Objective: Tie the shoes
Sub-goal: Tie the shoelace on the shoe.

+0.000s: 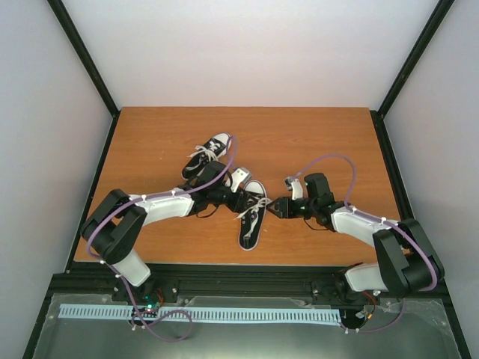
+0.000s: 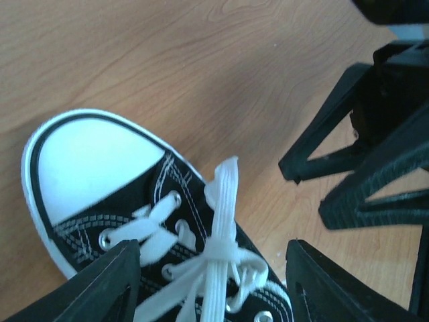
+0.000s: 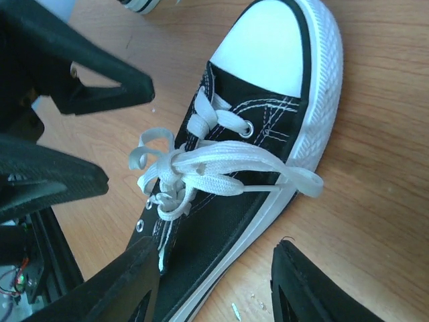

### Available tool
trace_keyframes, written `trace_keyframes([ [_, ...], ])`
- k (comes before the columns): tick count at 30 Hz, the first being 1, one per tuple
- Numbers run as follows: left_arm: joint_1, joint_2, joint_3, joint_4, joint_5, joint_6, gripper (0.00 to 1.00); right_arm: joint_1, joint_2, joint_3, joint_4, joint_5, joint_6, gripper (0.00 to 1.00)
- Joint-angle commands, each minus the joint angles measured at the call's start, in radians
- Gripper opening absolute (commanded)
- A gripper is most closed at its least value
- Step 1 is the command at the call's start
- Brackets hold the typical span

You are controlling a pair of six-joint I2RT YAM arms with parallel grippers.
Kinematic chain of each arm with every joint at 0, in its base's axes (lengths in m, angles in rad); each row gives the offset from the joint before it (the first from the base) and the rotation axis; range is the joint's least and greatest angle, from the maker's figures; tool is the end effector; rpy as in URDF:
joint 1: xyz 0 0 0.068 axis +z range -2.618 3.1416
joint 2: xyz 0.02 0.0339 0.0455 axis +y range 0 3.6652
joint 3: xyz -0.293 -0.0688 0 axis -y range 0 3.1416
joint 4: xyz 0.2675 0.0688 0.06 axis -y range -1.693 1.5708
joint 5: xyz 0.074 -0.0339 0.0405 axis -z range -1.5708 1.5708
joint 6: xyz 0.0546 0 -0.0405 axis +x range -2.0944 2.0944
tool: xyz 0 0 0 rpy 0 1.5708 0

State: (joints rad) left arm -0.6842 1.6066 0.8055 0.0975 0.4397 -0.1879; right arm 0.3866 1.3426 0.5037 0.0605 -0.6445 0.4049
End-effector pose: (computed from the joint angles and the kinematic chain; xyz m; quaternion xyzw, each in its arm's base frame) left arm 0.2595 -0.2417 0.1761 0.3063 0.8360 -0.3526 0.2881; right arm 0.2293 0.1287 0.1574 -0.1142 0.8761 0.4107 0.2251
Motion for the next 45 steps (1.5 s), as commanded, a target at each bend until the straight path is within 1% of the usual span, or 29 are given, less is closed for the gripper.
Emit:
trace_keyframes([
  [1,-0.006,0.053,0.085,0.01,0.037,0.078,0.59,0.044,0.05,0.049,0.012,0.009,-0.092,0.44],
  [5,-0.007,0.095,0.119,-0.021,0.058,0.097,0.53,0.058,0.119,0.097,0.002,0.034,-0.129,0.38],
  [10,-0.008,0.128,0.149,-0.038,0.067,0.098,0.44,0.058,0.157,0.125,-0.011,0.04,-0.174,0.35],
  [14,-0.008,0.138,0.151,-0.046,0.068,0.096,0.43,0.058,0.188,0.137,-0.01,0.019,-0.193,0.32],
  [20,-0.007,0.148,0.151,-0.054,0.069,0.091,0.38,0.058,0.213,0.151,-0.011,0.015,-0.216,0.31],
  [29,-0.008,0.161,0.153,-0.063,0.078,0.089,0.4,0.06,0.261,0.199,-0.042,-0.013,-0.267,0.31],
  [31,-0.007,0.164,0.154,-0.062,0.078,0.087,0.39,0.061,0.266,0.206,-0.051,-0.019,-0.277,0.3],
  [35,-0.007,0.163,0.155,-0.063,0.072,0.085,0.31,0.063,0.268,0.202,-0.057,-0.03,-0.287,0.28],
  [39,-0.008,0.166,0.159,-0.064,0.07,0.084,0.28,0.069,0.276,0.191,-0.05,-0.027,-0.291,0.27],
  [43,-0.008,0.168,0.16,-0.063,0.072,0.084,0.27,0.07,0.286,0.188,-0.039,-0.013,-0.289,0.21],
  [45,-0.008,0.169,0.159,-0.063,0.072,0.084,0.26,0.072,0.288,0.188,-0.035,-0.003,-0.286,0.15],
])
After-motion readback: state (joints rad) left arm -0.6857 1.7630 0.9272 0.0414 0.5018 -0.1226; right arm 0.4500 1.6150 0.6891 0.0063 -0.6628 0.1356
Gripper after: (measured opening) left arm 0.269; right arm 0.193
